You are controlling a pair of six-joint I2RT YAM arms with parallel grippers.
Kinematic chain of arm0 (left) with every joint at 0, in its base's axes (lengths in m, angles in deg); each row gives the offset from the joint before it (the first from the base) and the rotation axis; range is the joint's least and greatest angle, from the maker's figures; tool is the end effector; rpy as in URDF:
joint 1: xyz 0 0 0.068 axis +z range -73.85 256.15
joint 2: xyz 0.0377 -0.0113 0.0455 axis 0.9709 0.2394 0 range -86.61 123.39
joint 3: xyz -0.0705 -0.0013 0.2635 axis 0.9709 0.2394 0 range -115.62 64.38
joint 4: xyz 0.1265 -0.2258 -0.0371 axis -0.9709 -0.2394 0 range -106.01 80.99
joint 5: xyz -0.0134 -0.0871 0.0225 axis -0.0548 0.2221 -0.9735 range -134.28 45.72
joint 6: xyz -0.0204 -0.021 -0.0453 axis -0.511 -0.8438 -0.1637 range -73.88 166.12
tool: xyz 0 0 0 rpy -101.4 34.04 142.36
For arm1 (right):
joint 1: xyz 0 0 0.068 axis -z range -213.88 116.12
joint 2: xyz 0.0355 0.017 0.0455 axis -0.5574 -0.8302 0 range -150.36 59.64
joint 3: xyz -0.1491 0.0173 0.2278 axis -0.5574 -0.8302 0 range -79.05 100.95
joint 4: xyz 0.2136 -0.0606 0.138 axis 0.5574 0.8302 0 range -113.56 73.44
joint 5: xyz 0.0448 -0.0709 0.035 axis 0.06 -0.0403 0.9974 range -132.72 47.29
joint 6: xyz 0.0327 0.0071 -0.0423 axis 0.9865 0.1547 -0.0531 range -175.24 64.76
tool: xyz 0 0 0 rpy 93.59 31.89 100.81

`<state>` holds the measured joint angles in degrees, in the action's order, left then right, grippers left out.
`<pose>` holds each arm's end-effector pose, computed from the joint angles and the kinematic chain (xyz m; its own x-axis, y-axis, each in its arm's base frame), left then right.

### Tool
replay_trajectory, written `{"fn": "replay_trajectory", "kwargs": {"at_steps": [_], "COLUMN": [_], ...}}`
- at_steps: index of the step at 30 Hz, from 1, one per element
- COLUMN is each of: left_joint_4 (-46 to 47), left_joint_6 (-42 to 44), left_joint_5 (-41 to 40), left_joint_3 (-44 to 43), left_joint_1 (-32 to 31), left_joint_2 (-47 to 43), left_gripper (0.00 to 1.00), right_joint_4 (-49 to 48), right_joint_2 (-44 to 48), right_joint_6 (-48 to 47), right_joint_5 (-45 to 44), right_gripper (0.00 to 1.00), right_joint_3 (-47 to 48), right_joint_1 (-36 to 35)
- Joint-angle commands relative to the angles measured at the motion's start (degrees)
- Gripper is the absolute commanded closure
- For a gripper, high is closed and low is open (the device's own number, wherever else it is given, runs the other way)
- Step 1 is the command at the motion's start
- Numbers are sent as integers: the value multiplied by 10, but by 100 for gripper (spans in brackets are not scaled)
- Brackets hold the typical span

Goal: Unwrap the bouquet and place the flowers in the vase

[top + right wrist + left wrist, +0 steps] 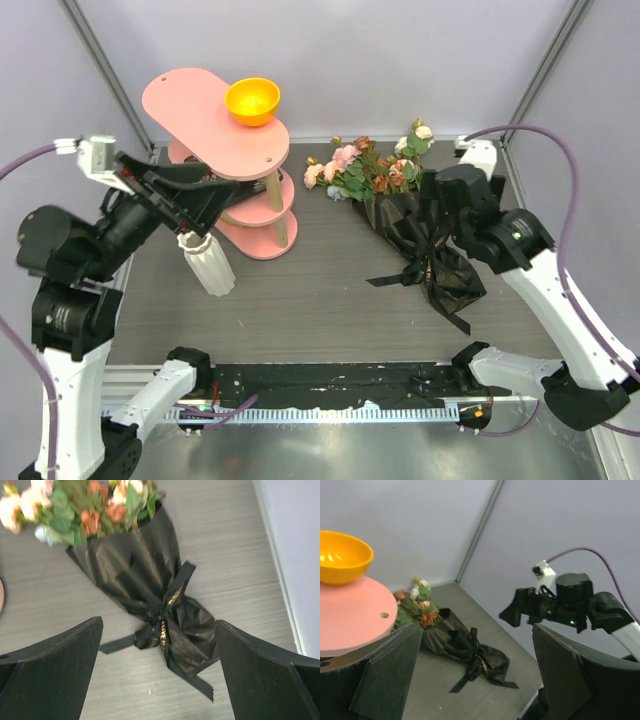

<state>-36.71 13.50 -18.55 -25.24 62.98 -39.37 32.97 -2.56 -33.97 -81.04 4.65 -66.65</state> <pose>0.0782 -0.0341 0.5436 -0.1232 -0.4698 -0.8741 0.6503 0.6272 -0.4287 0.1685 0.0822 0.4341 -0.4489 0.0496 -0.8922 0.1773 0.9835 -0.0345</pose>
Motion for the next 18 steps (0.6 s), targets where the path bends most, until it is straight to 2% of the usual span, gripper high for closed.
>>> {"fn": "replay_trajectory", "kwargs": {"at_steps": [1,3,6,7,9,10,13,15,18], "left_joint_4": [18,20,20,16,9,7,8,10,32], "left_joint_6": [-23,-14,16,45,76,91,136,167,171], "left_joint_5": [52,32,-43,-106,-170,-214,-253,-302,-309], "left_joint_3": [26,37,49,51,48,45,34,31,45], "left_joint_1": [-46,-77,-187,-260,-335,-399,-484,-507,-515], "left_joint_2": [40,54,90,101,147,168,242,278,338], "left_gripper": [3,3,4,4,4,4,8,12,23], "right_joint_4": [17,-5,-20,-24,-34,-37,-49,-66,-90], "right_joint_2": [-30,-14,6,10,23,28,41,51,73], "right_joint_6": [24,51,93,105,139,146,170,176,186], "right_joint_5": [72,85,94,96,100,105,164,231,253], "right_gripper": [0,0,0,0,1,1,4,11,35], "right_joint_3": [-39,-81,-131,-143,-181,-207,-243,-274,-320], "right_joint_1": [0,0,4,7,18,24,81,132,155]}}
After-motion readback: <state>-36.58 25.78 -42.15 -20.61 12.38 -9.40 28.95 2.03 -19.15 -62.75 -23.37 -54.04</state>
